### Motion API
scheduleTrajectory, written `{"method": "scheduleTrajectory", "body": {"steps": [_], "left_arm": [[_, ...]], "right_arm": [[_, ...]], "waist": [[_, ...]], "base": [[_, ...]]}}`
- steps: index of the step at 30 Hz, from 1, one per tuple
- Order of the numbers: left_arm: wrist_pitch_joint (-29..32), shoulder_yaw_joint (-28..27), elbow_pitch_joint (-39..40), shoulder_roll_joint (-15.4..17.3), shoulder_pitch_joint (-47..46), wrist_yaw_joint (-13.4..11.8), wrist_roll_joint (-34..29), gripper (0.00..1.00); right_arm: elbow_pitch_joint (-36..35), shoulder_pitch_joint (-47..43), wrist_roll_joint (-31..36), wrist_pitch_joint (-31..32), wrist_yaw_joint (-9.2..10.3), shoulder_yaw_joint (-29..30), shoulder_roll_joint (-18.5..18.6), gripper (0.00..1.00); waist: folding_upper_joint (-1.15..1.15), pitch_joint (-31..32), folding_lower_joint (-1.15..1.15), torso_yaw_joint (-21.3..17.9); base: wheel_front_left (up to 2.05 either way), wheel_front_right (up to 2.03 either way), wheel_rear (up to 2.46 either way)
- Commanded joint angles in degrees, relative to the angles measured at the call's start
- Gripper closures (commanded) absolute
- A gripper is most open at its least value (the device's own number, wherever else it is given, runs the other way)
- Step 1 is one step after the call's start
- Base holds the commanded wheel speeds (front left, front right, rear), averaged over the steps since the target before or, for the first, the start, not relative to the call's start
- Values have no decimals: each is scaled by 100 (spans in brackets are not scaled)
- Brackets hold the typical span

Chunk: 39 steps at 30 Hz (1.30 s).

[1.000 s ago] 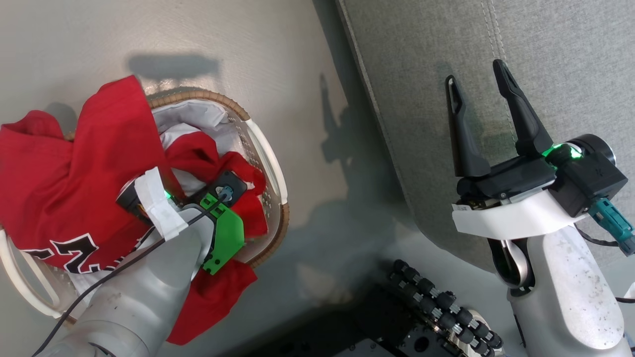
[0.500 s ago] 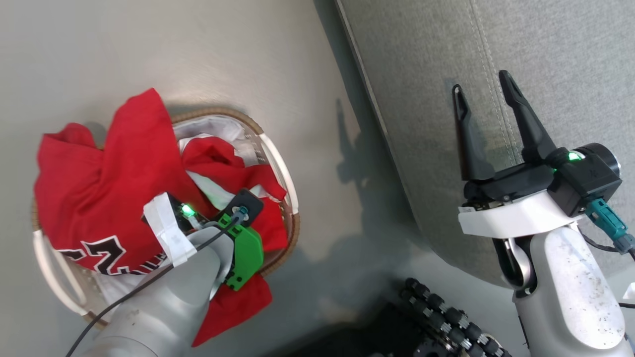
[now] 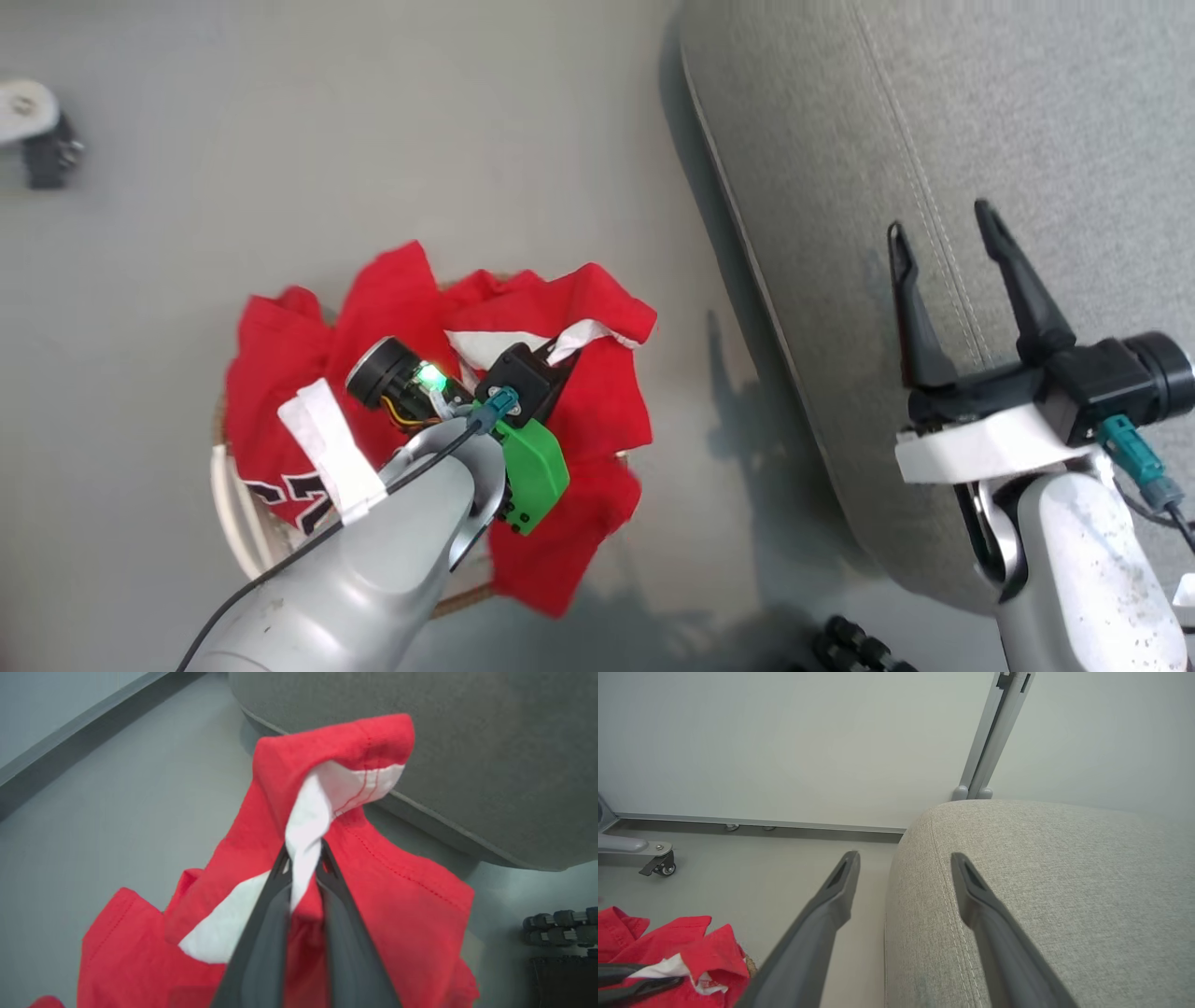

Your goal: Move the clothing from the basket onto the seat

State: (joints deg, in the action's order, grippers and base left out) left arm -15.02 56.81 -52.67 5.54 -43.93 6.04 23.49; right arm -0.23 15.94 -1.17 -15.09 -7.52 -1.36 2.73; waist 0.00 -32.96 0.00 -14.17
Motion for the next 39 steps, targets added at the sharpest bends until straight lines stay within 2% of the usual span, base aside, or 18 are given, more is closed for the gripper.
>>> {"method": "scheduleTrajectory", "body": {"steps": [1,9,19,28,39], "left_arm": [[-21,-172,484,115,189,-43,-125,100],[-14,-578,1544,339,356,-8,-408,100],[-14,-936,1903,495,-120,68,-635,100],[-14,-923,1881,510,-782,138,-670,100],[-14,-740,1909,162,-1281,147,-553,100]], "right_arm": [[69,-223,101,-12,6,44,31,0],[259,-704,241,-12,6,102,29,0],[454,-1113,230,-12,6,-71,27,0],[628,-1193,72,-12,6,-395,27,0],[1060,-787,-361,-12,6,-1387,34,0]], "waist": [[0,1051,0,640],[0,2022,0,915],[0,2860,0,1055],[0,3158,0,1131],[0,3235,0,1371]], "base": [[0,0,0],[0,0,0],[0,0,0],[0,0,0],[0,0,0]]}}
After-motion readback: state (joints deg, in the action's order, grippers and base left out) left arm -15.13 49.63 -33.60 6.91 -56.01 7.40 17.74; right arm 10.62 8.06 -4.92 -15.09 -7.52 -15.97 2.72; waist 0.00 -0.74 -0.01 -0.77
